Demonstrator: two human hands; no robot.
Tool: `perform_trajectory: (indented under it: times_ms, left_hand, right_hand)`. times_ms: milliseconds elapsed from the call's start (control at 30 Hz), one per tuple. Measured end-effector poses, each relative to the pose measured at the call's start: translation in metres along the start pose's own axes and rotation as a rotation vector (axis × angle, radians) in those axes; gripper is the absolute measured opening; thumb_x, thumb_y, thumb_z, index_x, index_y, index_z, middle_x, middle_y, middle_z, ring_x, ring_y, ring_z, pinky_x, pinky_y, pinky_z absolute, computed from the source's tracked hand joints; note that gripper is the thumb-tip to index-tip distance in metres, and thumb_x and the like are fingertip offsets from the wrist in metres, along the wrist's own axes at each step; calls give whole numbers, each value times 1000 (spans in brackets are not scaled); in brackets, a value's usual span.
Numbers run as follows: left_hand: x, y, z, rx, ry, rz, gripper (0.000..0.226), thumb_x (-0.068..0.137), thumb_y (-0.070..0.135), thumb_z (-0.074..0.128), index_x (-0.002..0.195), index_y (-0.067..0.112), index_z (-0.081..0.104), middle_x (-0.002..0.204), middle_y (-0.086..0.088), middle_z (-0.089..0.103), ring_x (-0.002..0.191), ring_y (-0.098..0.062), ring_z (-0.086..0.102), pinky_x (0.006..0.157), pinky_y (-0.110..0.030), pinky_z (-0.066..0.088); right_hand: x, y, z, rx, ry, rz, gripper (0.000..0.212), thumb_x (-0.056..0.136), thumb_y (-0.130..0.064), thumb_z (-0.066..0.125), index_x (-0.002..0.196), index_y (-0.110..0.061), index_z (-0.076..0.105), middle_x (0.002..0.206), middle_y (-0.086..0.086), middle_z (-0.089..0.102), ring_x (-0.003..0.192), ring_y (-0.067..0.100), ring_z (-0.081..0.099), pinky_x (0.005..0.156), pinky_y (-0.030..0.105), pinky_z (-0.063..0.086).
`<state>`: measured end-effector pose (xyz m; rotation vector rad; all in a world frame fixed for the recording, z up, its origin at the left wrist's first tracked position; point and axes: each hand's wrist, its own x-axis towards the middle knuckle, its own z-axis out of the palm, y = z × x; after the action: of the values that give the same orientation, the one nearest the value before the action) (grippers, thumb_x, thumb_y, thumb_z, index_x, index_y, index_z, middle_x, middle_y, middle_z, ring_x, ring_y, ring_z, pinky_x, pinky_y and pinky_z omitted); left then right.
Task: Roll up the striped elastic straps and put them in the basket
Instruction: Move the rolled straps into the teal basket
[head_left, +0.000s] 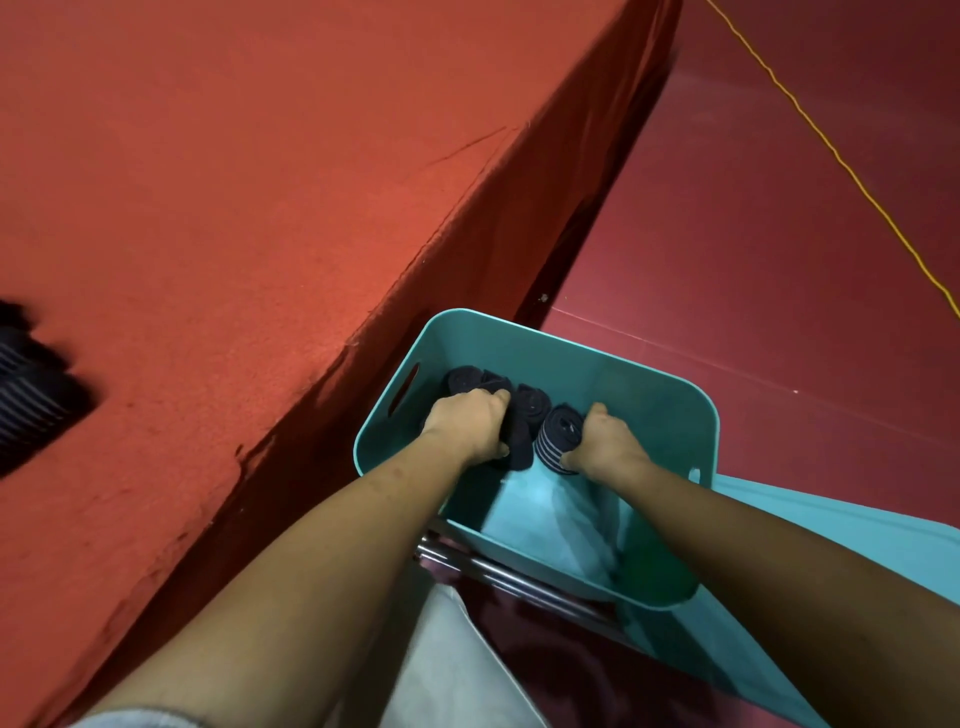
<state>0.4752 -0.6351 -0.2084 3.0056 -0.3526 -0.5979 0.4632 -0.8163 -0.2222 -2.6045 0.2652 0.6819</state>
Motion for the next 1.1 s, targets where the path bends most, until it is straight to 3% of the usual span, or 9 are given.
perform_trajectory:
  times_ms: [167, 233, 333, 400, 500, 633, 767, 900, 1100]
  left_hand:
    - [-18, -15, -24, -201, 32, -14, 51, 84, 41, 75, 125, 18, 55, 120, -6, 65, 110, -30, 63, 88, -40, 53]
    - [-33, -26, -43, -316, 85, -7, 40, 85, 38, 74, 117, 16, 60, 107, -5, 70, 101, -26, 65, 85, -33, 52]
    - [-68, -53, -80, -420, 241, -46, 29, 90, 32, 71, 112, 15, 64, 98, -2, 71, 89, -21, 66, 73, -24, 45]
    - [-99, -77, -107, -422, 326, -84, 25, 91, 29, 70, 110, 15, 65, 95, -1, 71, 85, -20, 64, 71, -25, 44]
    - [-151, -122, -141, -326, 459, -137, 25, 90, 24, 71, 111, 11, 67, 95, -3, 61, 86, -18, 55, 82, -26, 45]
    - [-235, -199, -150, -271, 589, -389, 25, 89, 27, 71, 109, 13, 66, 104, -10, 56, 96, -23, 54, 87, -24, 37]
    - [-323, -263, -125, -245, 589, -695, 27, 86, 24, 70, 103, 3, 66, 102, -21, 60, 104, -37, 57, 88, -38, 43]
    - [-388, -308, -91, -269, 584, -927, 29, 83, 23, 70, 107, 7, 64, 104, -19, 54, 114, -40, 51, 97, -38, 41]
    - [-417, -353, -63, -301, 444, -982, 42, 86, 26, 70, 120, 4, 59, 122, -21, 56, 115, -36, 55, 93, -34, 42]
  right_hand:
    - [-16, -15, -19, -57, 34, -89, 51, 85, -29, 68, 120, -2, 45, 123, 21, 57, 113, 39, 57, 83, 39, 48]
    - [-26, -29, -32, -44, 70, -161, 47, 86, -32, 64, 119, -2, 47, 121, 22, 58, 112, 38, 57, 80, 37, 46]
    - [-47, -61, -56, -3, 127, -289, 47, 88, -32, 62, 125, -4, 50, 123, 19, 59, 115, 36, 56, 89, 38, 49]
    - [-62, -89, -69, -2, 167, -398, 45, 89, -31, 61, 124, -4, 51, 120, 18, 61, 112, 35, 57, 89, 38, 49]
    - [-82, -135, -78, -27, 193, -553, 47, 88, -32, 61, 126, -5, 53, 122, 18, 62, 113, 34, 58, 89, 37, 47]
    - [-110, -206, -67, -58, 178, -736, 48, 89, -30, 61, 128, -4, 52, 123, 19, 61, 119, 34, 55, 94, 35, 43]
    - [-138, -279, -33, -103, 133, -916, 49, 88, -27, 62, 130, -3, 52, 127, 21, 59, 122, 34, 53, 97, 32, 39]
    - [-166, -343, 14, -160, 83, -1102, 49, 84, -22, 66, 128, -2, 54, 123, 21, 58, 120, 34, 53, 100, 31, 37]
    - [-182, -408, 71, -399, 67, -1340, 34, 87, -20, 58, 119, -8, 59, 120, 16, 57, 116, 37, 54, 99, 44, 45]
